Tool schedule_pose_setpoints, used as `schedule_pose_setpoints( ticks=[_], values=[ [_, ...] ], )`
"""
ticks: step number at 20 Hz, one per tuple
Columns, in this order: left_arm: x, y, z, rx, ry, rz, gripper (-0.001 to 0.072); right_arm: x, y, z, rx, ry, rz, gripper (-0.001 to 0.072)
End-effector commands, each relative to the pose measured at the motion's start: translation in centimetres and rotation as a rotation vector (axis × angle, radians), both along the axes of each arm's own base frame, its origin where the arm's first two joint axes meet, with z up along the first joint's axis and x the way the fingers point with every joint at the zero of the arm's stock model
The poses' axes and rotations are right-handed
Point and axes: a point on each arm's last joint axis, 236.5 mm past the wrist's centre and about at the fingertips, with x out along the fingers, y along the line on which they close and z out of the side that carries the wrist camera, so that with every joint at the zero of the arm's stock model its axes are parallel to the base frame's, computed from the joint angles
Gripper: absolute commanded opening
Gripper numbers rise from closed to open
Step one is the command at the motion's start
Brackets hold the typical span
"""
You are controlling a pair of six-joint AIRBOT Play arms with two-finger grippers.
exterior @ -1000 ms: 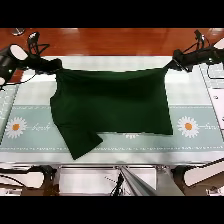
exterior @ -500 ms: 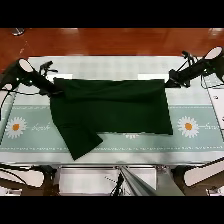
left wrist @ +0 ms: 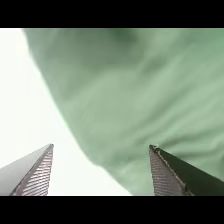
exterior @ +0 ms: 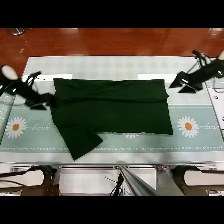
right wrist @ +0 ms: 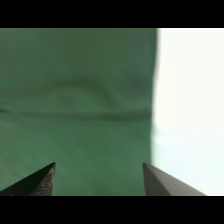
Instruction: Fold the shirts.
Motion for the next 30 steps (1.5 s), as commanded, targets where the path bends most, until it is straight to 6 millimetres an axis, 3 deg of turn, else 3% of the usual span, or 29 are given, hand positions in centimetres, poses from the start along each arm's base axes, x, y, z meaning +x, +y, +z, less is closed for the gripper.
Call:
schedule_pose_setpoints(
  ticks=[1, 3, 4, 7, 14, 16, 18, 19, 20, 22, 24, 27, 30],
  values=[
    [-4.9, 0.5, -1.2, -0.108, -0.057, 0.168, 0.0703, -4.2, 0.4, 0.7, 0.007, -0.139, -0.09, 0.0635],
    [-7.8, 1.0, -3.3, -0.123, -0.039, 0.297, 0.0703, -7.2, 6.1, 0.4, 0.229, -0.215, -0.108, 0.0635],
    [-8.2, 0.4, -3.9, -0.168, -0.044, 0.383, 0.0703, -8.5, 8.1, 0.2, 0.317, -0.24, -0.129, 0.0635],
    [-8.2, -3.5, -3.3, -0.358, -0.071, 0.411, 0.0702, -11.7, 9.5, -1.9, 0.36, -0.215, -0.175, 0.0634],
    [-10.9, -10.0, -3.7, -0.426, 0.002, 0.213, 0.0702, -11.5, 8.9, -2.0, 0.342, -0.222, -0.214, 0.0635],
    [-11.2, -11.0, -3.9, -0.419, 0.007, 0.164, 0.0702, -10.7, 7.2, -1.8, 0.321, -0.246, -0.265, 0.0635],
    [-11.3, -11.2, -3.8, -0.424, 0.008, 0.161, 0.0694, -11.7, 3.2, -3.1, 0.225, -0.192, -0.34, 0.0635],
    [-11.3, -11.2, -3.8, -0.424, 0.008, 0.16, 0.0499, -13.5, 0.8, -4.6, 0.144, -0.119, -0.375, 0.0635],
    [-11.2, -11.2, -3.8, -0.426, 0.005, 0.16, 0.0074, -16.1, -1.4, -6.1, 0.058, -0.016, -0.398, 0.0635],
    [-10.8, -11.5, -3.5, -0.446, -0.009, 0.173, 0.0031, -20.3, -2.6, -7.6, -0.008, 0.134, -0.38, 0.0635],
    [-10.2, -11.7, -3.3, -0.456, -0.024, 0.194, 0.0031, -22.3, -1.2, -8.3, 0.024, 0.211, -0.346, 0.0634],
    [-9.7, -11.7, -3.2, -0.459, -0.038, 0.211, 0.0031, -22.1, 1.2, -8.9, 0.126, 0.193, -0.331, 0.0634],
    [-9.6, -11.6, -3.3, -0.456, -0.041, 0.213, 0.0031, -20.3, 1.4, -9.3, 0.17, 0.16, -0.367, 0.0634]
  ],
)
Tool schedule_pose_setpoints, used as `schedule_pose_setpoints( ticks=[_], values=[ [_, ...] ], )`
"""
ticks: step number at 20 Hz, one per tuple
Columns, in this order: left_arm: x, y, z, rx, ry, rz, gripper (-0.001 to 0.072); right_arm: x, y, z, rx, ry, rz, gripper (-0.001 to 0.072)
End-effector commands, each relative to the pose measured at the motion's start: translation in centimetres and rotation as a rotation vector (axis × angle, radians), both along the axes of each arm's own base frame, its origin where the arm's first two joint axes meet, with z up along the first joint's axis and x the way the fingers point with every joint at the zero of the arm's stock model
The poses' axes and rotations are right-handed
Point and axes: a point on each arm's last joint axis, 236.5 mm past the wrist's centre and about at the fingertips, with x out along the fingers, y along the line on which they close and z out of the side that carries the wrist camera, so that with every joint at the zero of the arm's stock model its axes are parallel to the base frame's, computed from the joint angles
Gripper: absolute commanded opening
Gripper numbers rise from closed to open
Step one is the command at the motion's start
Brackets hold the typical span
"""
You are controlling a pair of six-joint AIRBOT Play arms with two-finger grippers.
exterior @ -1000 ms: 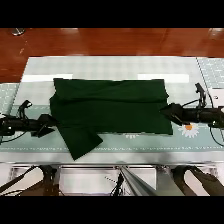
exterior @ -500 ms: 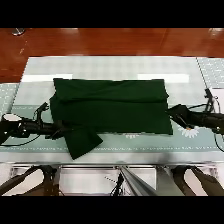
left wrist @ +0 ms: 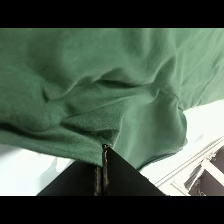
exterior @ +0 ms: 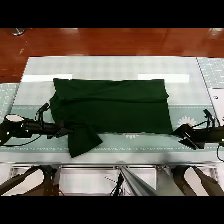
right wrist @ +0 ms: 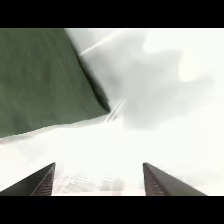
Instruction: Fold the shirts.
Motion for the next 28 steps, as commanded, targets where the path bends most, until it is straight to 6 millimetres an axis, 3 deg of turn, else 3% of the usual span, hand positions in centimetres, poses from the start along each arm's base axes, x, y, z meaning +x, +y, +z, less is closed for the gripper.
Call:
schedule_pose_setpoints(
  ticks=[1, 5, 14, 15, 16, 17, 18, 19, 21, 24, 28],
  values=[
    [0.4, -0.1, 0.1, -0.004, -0.009, 0.013, 0.0031, 1.2, 0.6, -0.8, 0.059, -0.009, -0.042, 0.0633],
    [0.4, -0.1, 0.1, -0.004, -0.009, 0.013, 0.0031, 4.6, 1.0, -0.8, 0.151, -0.055, -0.09, 0.0624],
    [1.0, 0.4, -0.3, 0.022, -0.025, 0.034, 0.0031, 7.5, 3.8, -2.1, 0.138, 0.0, 0.054, 0.0622],
    [1.0, 0.4, -0.3, 0.022, -0.025, 0.033, 0.0031, 7.7, 4.0, -2.2, 0.138, 0.005, 0.074, 0.0532],
    [1.0, 0.4, -0.3, 0.022, -0.026, 0.034, 0.0031, 7.9, 4.2, -2.2, 0.134, 0.008, 0.094, 0.0351],
    [1.0, 0.4, -0.3, 0.021, -0.026, 0.034, 0.0031, 8.1, 4.3, -2.1, 0.131, -0.004, 0.131, 0.0083],
    [1.1, 0.4, -0.1, 0.018, -0.029, 0.036, 0.0031, 8.4, 4.3, -1.6, 0.128, -0.025, 0.167, 0.0021],
    [1.7, 0.5, 0.2, 0.02, -0.043, 0.038, 0.0031, 9.0, 4.1, -0.9, 0.126, -0.042, 0.186, 0.0021],
    [4.7, 1.2, 2.3, 0.007, -0.116, 0.069, 0.0031, 11.1, 3.2, 1.0, 0.092, -0.097, 0.216, 0.0021],
    [11.0, 2.4, 7.6, -0.018, -0.291, 0.143, 0.003, 15.3, 1.9, 4.4, 0.043, -0.216, 0.2, 0.0021],
    [17.5, 3.6, 10.7, 0.031, -0.405, 0.153, 0.003, 21.7, 1.9, 8.0, 0.081, -0.402, 0.113, 0.0021]
  ],
)
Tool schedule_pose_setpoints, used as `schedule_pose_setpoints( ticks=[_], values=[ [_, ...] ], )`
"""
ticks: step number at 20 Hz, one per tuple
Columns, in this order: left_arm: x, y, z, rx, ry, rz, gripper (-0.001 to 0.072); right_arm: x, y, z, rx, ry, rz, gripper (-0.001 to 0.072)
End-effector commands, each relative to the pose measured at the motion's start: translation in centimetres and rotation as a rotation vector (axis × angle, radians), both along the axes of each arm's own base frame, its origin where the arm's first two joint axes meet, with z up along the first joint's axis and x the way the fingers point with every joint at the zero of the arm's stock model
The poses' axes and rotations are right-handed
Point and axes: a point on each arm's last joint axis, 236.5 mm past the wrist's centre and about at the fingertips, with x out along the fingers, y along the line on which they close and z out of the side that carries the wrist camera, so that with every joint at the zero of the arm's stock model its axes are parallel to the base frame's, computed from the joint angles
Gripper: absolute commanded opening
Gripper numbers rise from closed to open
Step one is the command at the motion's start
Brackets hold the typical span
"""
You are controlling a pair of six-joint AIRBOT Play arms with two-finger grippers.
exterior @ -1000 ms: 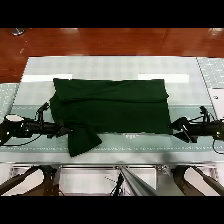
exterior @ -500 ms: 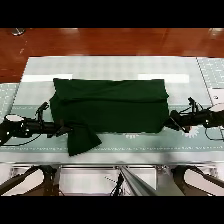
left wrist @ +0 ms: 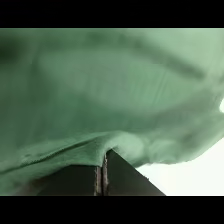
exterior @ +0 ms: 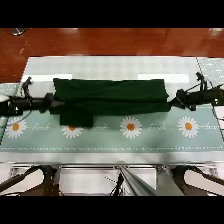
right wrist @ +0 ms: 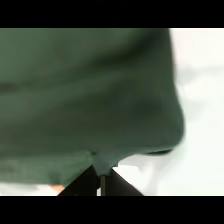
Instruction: Fold the shirts.
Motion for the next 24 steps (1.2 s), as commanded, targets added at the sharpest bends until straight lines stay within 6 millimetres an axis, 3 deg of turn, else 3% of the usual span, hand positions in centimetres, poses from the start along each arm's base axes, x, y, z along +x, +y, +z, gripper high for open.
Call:
schedule_pose_setpoints(
  ticks=[1, 6, 9, 11, 12, 13, 14, 15, 18, 20, 22, 24],
  values=[
    [5.8, 0.6, 2.7, 0.013, -0.09, 0.012, 0.003, 5.8, 0.0, 3.3, 0.068, -0.162, -0.08, 0.0021],
    [13.6, 0.7, 1.7, -0.002, -0.086, 0.035, 0.003, 10.7, -0.5, 1.9, 0.137, -0.19, -0.116, 0.0021],
    [15.8, 0.4, -0.1, -0.001, -0.076, 0.022, 0.003, 12.8, -0.2, 1.1, 0.207, -0.193, -0.14, 0.0021],
    [15.8, 0.2, -1.8, -0.009, -0.042, 0.016, 0.0034, 13.5, -0.1, 0.3, 0.234, -0.18, -0.149, 0.0047],
    [15.7, 0.2, -2.4, -0.012, -0.03, 0.016, 0.0091, 13.5, 0.0, -0.1, 0.243, -0.167, -0.145, 0.0296],
    [15.6, 0.3, -2.6, -0.015, -0.024, 0.014, 0.029, 13.1, 0.2, -0.5, 0.247, -0.159, -0.12, 0.0631],
    [15.3, 0.6, -2.2, -0.02, -0.021, -0.001, 0.0627, 13.1, -0.2, -0.3, 0.24, -0.167, -0.107, 0.0631],
    [14.8, 1.6, -1.8, -0.003, -0.016, -0.027, 0.0703, 13.2, -1.1, 0.3, 0.243, -0.177, -0.114, 0.0631],
    [12.1, 8.2, -0.5, 0.062, 0.125, -0.021, 0.0702, 12.7, -5.1, 2.1, 0.23, -0.172, -0.134, 0.0628],
    [10.9, 11.7, 1.6, 0.018, 0.127, 0.041, 0.0702, 10.2, -7.8, 0.1, 0.134, -0.066, -0.118, 0.0628],
    [10.6, 12.2, 4.5, -0.019, 0.014, 0.049, 0.0701, 8.7, -9.0, -2.0, 0.057, 0.024, -0.119, 0.0627],
    [10.1, 10.5, 7.0, -0.032, -0.104, 0.032, 0.0702, 8.8, -7.6, -3.0, 0.065, 0.047, -0.093, 0.0627]
  ],
)
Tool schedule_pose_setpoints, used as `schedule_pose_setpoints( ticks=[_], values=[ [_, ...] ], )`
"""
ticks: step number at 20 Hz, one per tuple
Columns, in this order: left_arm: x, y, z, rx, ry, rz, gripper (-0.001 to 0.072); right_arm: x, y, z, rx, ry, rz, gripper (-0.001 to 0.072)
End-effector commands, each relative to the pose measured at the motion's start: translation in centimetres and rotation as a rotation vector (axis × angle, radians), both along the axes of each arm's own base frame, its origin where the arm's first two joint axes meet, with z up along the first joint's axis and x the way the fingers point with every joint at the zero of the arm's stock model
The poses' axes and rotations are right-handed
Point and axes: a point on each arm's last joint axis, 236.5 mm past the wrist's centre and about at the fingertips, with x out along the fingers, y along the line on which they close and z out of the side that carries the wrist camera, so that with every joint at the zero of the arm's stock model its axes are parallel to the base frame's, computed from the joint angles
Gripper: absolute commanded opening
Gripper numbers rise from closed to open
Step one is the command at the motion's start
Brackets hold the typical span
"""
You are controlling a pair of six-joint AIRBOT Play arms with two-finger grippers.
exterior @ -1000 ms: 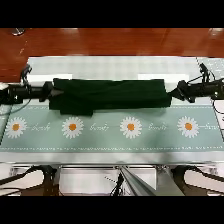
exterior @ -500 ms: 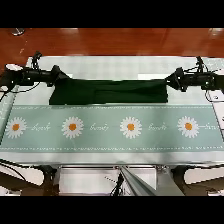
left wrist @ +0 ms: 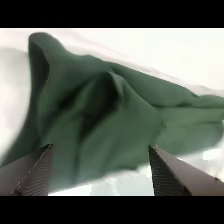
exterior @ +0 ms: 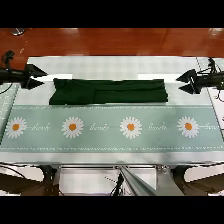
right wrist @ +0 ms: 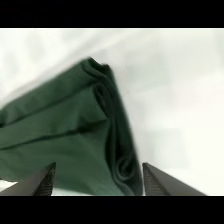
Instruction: Fold the shirts.
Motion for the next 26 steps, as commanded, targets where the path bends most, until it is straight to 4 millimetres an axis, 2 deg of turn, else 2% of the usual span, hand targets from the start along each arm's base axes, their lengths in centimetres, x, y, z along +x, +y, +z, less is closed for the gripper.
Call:
schedule_pose_setpoints(
  ticks=[1, 4, 7, 10, 11, 12, 13, 14, 15, 16, 17, 19, 21, 22, 23, 25, 26],
  values=[
    [-1.5, -0.9, 3.9, -0.023, -0.127, 0.018, 0.0701, -1.3, 0.5, -2.5, -0.045, 0.096, 0.046, 0.0627],
    [-2.9, -3.1, 4.6, 0.04, -0.182, 0.084, 0.0702, -1.1, 3.5, -4.4, -0.039, 0.126, 0.106, 0.0627],
    [-4.7, -6.4, 4.7, 0.062, -0.212, 0.04, 0.0702, -0.6, 5.7, -6.0, -0.041, 0.14, 0.13, 0.0627],
    [-5.3, -10.3, 4.2, 0.048, -0.202, -0.054, 0.0702, 0.0, 7.8, -6.2, -0.048, 0.136, 0.135, 0.0626],
    [-5.5, -11.7, 3.9, 0.045, -0.198, -0.086, 0.0702, 0.3, 8.4, -6.2, -0.042, 0.14, 0.123, 0.0589],
    [-5.7, -13.0, 3.6, 0.041, -0.192, -0.118, 0.0702, 0.6, 9.2, -5.8, -0.02, 0.132, 0.121, 0.0393],
    [-6.1, -14.5, 3.2, 0.042, -0.194, -0.167, 0.0702, 0.8, 10.3, -5.1, 0.018, 0.114, 0.128, 0.0098],
    [-6.4, -15.8, 2.8, 0.051, -0.209, -0.222, 0.0698, 0.8, 11.4, -4.0, 0.06, 0.092, 0.151, 0.0022],
    [-6.8, -17.1, 2.3, 0.05, -0.206, -0.263, 0.0672, 0.7, 11.8, -2.8, 0.078, 0.081, 0.161, 0.0021],
    [-7.1, -18.2, 1.9, 0.045, -0.196, -0.289, 0.0407, 0.1, 11.8, -1.4, 0.061, 0.067, 0.187, 0.0021],
    [-7.5, -19.2, 1.5, 0.04, -0.186, -0.315, 0.0028, -0.8, 11.2, -0.1, 0.009, 0.057, 0.222, 0.0021],
    [-8.5, -21.4, 1.2, 0.044, -0.199, -0.392, 0.003, -3.3, 9.0, 2.8, -0.158, 0.047, 0.287, 0.0021],
    [-9.8, -24.5, 1.0, 0.077, -0.227, -0.492, 0.0029, -6.1, 7.0, 6.7, -0.342, -0.008, 0.299, 0.0021],
    [-9.8, -25.9, 1.0, 0.111, -0.257, -0.512, 0.0029, -7.8, 6.4, 8.9, -0.407, -0.051, 0.29, 0.0021],
    [-9.3, -27.1, 0.8, 0.161, -0.273, -0.504, 0.0027, -9.6, 6.6, 10.9, -0.435, -0.098, 0.285, 0.0021],
    [-8.8, -28.4, -1.4, 0.301, -0.198, -0.485, 0.0027, -14.1, 7.6, 14.1, -0.455, -0.178, 0.278, 0.0021],
    [-9.2, -30.5, -1.7, 0.305, -0.179, -0.51, 0.0028, -16.4, 8.4, 15.4, -0.447, -0.212, 0.27, 0.0021]
  ],
)
